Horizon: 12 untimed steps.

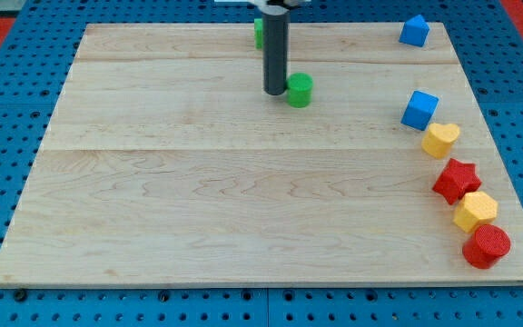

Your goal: Move green circle to the blue cube

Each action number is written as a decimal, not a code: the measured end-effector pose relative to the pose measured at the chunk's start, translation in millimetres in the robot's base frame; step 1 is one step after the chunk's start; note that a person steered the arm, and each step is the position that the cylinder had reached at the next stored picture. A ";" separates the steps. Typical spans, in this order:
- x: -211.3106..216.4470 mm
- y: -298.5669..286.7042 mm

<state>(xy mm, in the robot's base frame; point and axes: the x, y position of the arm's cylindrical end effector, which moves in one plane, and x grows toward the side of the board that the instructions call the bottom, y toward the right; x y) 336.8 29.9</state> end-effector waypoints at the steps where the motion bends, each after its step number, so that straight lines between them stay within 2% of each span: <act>1: 15.1 9.2; 2: 26.4 22.1; 5: 15.2 71.3; 7: -8.7 35.9; 8: -28.6 57.6; 10: -30.0 116.5; 11: -29.7 58.1; 12: -11.4 42.6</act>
<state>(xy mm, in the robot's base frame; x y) 325.4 72.5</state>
